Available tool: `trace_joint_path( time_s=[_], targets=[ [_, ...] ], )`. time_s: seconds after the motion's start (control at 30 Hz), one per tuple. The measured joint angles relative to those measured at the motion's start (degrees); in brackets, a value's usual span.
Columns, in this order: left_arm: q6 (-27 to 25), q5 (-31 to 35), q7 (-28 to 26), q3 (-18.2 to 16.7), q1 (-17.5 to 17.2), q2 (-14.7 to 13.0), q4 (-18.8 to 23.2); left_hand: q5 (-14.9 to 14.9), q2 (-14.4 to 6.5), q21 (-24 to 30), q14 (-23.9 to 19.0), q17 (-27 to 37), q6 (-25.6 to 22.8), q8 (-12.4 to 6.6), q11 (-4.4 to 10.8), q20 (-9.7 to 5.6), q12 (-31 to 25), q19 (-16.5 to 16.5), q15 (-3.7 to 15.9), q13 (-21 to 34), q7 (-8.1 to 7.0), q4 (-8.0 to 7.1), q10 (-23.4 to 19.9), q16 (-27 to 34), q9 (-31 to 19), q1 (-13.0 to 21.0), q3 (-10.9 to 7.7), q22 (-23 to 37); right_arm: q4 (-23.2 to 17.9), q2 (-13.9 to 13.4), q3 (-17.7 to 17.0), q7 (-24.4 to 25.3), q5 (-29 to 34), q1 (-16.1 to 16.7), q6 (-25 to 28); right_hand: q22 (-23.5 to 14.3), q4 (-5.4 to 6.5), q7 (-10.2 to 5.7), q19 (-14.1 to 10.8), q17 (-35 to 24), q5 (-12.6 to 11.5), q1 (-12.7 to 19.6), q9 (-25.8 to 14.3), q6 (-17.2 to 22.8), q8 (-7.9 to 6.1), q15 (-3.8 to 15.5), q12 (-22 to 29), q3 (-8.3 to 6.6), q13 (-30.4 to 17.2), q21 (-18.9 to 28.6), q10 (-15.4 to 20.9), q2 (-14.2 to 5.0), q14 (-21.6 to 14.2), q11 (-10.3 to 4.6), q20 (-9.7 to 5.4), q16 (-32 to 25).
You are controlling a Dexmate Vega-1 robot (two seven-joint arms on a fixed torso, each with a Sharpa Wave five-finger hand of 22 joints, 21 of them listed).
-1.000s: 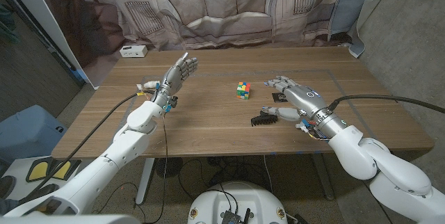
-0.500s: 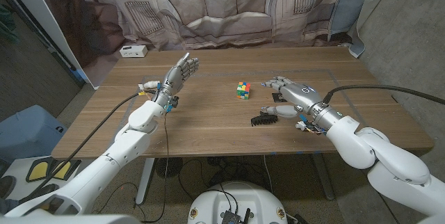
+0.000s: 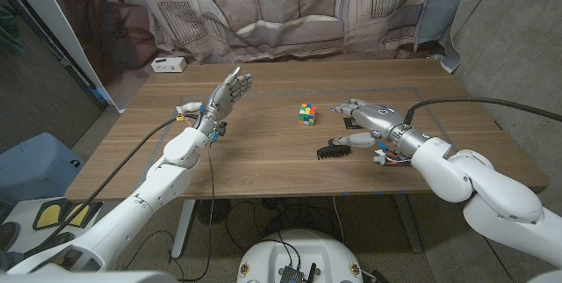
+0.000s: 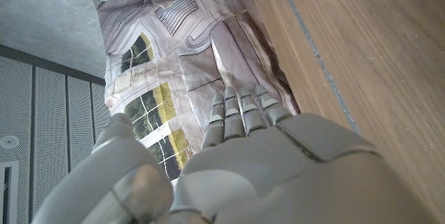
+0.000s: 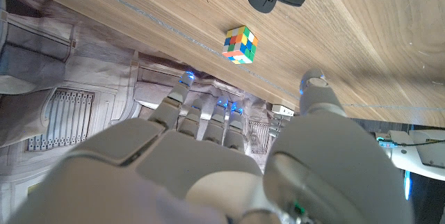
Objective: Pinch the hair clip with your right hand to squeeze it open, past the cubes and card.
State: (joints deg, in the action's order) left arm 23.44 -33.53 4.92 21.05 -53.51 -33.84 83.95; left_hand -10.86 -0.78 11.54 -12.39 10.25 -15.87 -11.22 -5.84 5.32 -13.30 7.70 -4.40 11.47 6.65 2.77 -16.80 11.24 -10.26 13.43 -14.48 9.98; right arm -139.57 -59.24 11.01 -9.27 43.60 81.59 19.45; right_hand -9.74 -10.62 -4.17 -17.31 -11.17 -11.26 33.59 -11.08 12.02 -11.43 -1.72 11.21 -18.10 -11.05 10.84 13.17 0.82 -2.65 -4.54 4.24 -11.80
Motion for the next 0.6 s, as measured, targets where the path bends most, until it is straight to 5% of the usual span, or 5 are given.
trace_joint_path(
  time_s=[0.5,0.53,0.6],
  targets=[
    [-0.6,0.0,-0.1,0.2,0.3,0.1,0.0,0.0,0.0,0.0,0.0,0.0,0.0,-0.01,0.00,0.00,0.0,0.0,0.00,0.0,0.00,0.19,0.0,-0.2,0.0,0.0,-0.19,0.0,-0.9,-1.1,2.9,-7.7,2.3,-3.0,6.4,0.0,0.19,0.38,-0.8,0.0,0.0,3.8,0.0,-5.3,1.07,0.31,-0.4,-1.14,0.0,0.0,-1.5,2.03,0.3,-0.47,1.63,0.0],
    [-0.6,0.0,-0.1,0.2,0.3,0.1,-0.1,0.0,0.0,0.0,0.0,0.0,0.0,-0.01,0.00,0.00,0.0,0.0,0.00,0.0,0.00,0.19,0.0,-0.2,0.0,0.0,-0.19,0.0,-1.4,-1.4,6.9,-8.4,2.5,-7.0,6.8,0.0,0.19,0.38,-1.0,0.0,0.0,4.0,0.0,-5.7,1.12,0.31,-0.4,-1.14,0.0,0.3,-1.5,2.22,0.3,-0.47,1.83,0.0],
    [-0.7,-0.1,0.0,0.3,0.5,0.2,-0.2,0.0,0.0,0.0,0.0,0.0,0.0,-0.01,0.00,0.00,0.0,0.0,0.00,0.0,0.00,0.19,0.0,-0.2,0.0,0.0,-0.19,0.0,-1.5,-1.4,8.0,-9.4,2.8,-8.2,7.4,0.0,0.19,0.60,-1.0,0.0,0.0,4.1,0.0,-6.1,1.29,0.31,-0.4,-1.14,0.0,0.5,-1.7,2.34,0.3,-0.69,1.83,0.0]
  ],
)
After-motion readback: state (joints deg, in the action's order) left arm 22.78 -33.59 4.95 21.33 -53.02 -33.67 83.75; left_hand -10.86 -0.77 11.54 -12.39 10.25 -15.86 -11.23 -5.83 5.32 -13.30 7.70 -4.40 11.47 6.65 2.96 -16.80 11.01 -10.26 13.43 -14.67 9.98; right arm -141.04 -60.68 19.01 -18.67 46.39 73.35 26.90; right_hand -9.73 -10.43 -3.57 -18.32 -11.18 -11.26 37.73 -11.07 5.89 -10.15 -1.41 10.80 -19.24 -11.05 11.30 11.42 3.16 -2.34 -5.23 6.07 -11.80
